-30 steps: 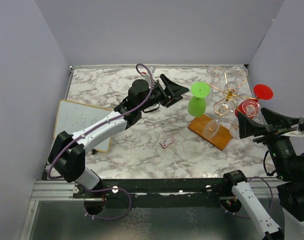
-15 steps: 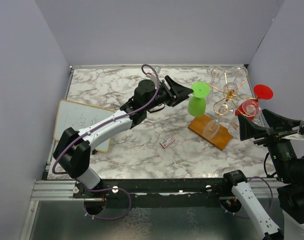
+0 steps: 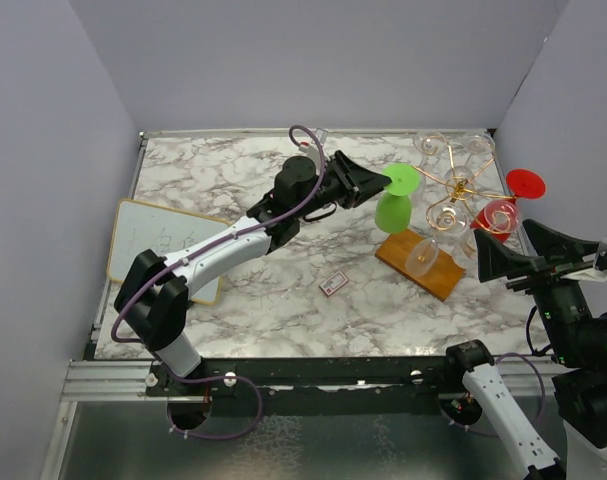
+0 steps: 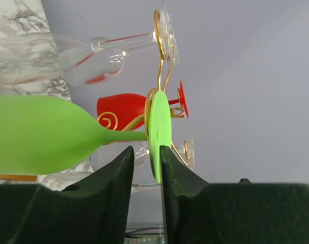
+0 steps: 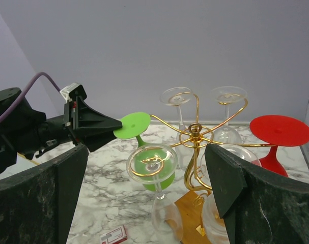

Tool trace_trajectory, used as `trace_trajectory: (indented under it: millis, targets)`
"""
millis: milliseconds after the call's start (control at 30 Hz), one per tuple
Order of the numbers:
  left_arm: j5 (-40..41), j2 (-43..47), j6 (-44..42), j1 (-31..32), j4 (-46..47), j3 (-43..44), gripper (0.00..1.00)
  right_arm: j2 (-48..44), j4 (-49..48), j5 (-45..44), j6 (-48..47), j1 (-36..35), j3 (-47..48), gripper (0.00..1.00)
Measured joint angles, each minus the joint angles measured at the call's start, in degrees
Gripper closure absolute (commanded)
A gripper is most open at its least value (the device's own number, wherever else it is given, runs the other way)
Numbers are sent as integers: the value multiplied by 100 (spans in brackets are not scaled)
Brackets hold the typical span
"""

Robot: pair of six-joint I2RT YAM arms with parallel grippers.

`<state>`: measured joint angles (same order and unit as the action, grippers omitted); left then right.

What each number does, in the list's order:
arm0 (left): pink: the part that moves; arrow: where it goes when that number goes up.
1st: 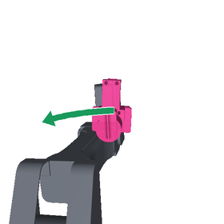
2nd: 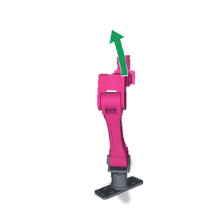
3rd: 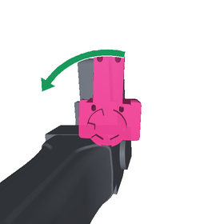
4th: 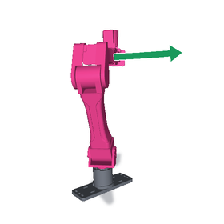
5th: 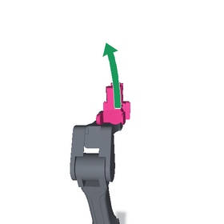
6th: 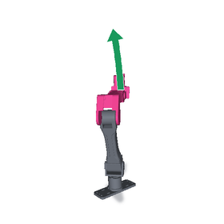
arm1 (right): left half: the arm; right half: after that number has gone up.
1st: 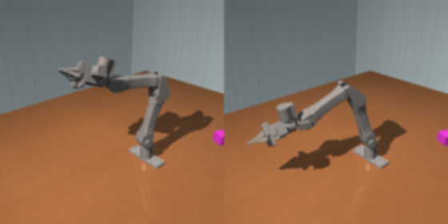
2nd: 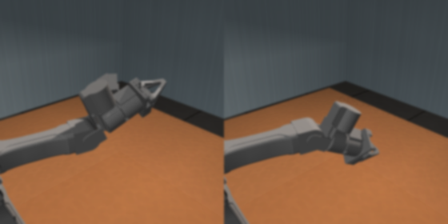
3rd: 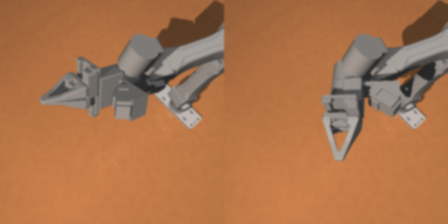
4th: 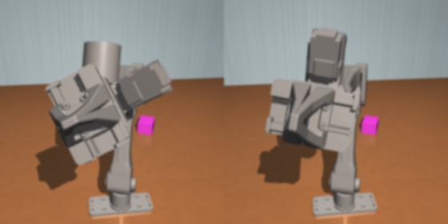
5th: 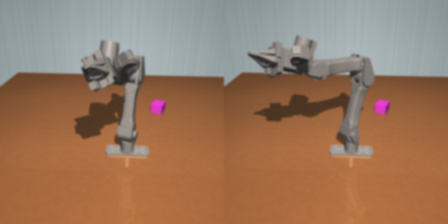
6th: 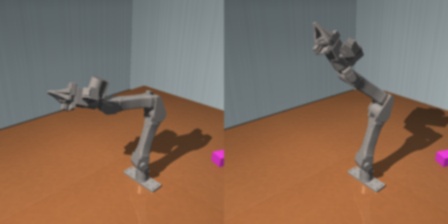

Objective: Take the wine glass off the wine glass rack

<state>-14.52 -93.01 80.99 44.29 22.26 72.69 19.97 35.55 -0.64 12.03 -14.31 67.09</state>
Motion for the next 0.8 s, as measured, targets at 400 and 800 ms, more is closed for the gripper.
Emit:
trace_trajectory:
  millis: [400, 800]
  targets:
    - [7, -11, 116, 57, 76, 4, 95, -52, 0, -13, -33, 0, -11, 1]
    - [181, -11, 249, 122, 81, 7, 100, -59, 0, -17, -33, 0, -11, 1]
